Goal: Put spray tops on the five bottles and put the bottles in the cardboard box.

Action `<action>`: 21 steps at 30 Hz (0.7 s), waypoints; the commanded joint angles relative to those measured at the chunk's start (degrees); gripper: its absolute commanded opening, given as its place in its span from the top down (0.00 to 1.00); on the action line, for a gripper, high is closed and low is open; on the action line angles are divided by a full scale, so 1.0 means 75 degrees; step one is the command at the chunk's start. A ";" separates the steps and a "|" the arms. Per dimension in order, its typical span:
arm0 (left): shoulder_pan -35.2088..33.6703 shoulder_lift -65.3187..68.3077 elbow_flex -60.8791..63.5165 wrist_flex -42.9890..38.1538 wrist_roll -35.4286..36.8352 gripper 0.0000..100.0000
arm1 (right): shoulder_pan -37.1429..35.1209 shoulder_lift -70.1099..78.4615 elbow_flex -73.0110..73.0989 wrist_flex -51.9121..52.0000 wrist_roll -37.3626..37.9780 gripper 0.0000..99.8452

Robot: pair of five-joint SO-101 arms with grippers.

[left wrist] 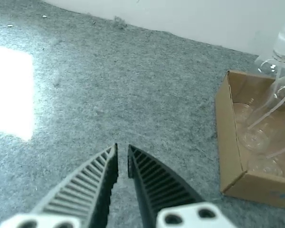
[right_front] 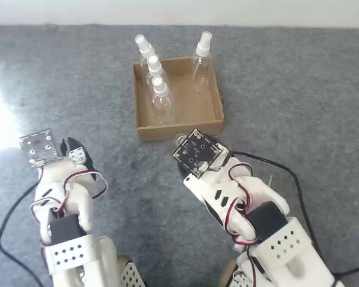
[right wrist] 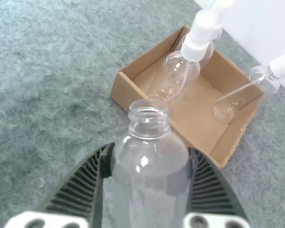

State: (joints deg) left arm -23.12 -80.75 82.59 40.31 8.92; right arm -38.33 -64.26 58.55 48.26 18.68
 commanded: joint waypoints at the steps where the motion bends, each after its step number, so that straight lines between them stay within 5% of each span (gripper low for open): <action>1: 0.0023 -0.0105 -0.0147 -0.0223 0.0000 0.96 | -0.0100 -0.0229 -0.0105 -0.0182 -0.0082 0.89; 21: 0.0023 -0.0105 -0.0217 -0.0223 0.0023 0.96 | -0.0111 -0.0252 0.0598 -0.0967 -0.0082 0.89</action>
State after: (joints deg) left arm -23.03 -80.75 82.59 40.31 8.92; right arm -38.77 -64.44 63.65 43.16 18.68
